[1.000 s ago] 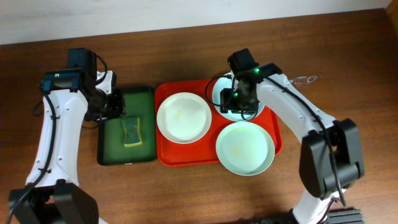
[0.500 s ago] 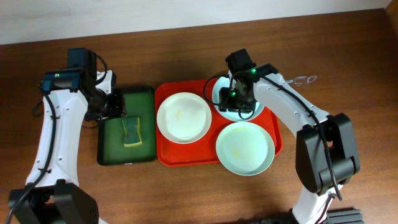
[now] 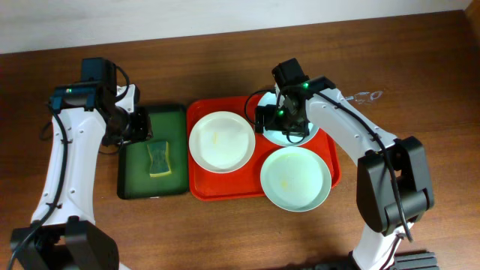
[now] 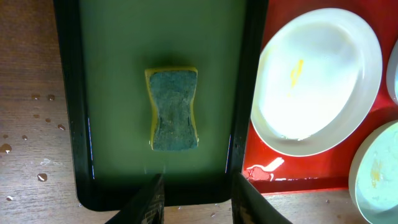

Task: Clean dirty plates on tray and stack at the side
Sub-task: 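Move left gripper over the sponge and right gripper to the white plate rim, then lower the left gripper and grasp the yellow-green sponge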

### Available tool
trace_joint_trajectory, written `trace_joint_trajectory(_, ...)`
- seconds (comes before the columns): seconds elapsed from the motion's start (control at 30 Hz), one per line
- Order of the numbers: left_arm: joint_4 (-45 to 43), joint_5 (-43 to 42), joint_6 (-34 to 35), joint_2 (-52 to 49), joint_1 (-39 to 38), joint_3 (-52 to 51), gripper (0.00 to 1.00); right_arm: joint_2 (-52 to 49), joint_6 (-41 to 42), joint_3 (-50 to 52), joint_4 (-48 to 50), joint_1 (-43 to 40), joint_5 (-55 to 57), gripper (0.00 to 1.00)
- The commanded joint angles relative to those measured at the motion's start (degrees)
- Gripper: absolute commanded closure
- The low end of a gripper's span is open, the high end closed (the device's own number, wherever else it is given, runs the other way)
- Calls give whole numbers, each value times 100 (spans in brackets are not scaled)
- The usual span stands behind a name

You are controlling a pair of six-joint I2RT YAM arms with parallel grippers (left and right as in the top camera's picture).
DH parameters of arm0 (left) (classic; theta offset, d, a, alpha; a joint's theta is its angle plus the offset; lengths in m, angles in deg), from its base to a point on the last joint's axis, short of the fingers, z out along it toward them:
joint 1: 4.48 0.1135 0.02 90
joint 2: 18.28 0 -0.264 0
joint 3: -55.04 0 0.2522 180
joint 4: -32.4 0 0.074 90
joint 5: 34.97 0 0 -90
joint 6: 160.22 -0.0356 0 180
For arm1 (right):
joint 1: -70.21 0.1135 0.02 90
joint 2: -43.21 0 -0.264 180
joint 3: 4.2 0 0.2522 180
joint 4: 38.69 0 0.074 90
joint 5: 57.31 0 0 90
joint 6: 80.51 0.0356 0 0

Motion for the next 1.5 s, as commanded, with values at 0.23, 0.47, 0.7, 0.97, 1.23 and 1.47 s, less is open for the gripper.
trace_joint_trajectory(0.23,-13,39,37,11,24,9,65,-24,-4,7,133,9,-72,56)
trace_joint_trajectory(0.47,-48,39,39,11,24,9,66,-24,446,260,435,157,-52,62)
trace_joint_trajectory(0.7,-37,39,39,11,24,9,66,-26,1169,774,1003,546,382,70)
trace_joint_trajectory(0.97,-28,42,37,11,24,9,66,-26,1342,1132,1657,885,426,76)
trace_joint_trajectory(1.23,-13,39,37,11,24,9,66,-26,1639,1235,1598,1056,979,92)
trace_joint_trajectory(1.47,-15,42,37,11,-11,9,66,-24,1639,1237,1342,1060,826,71)
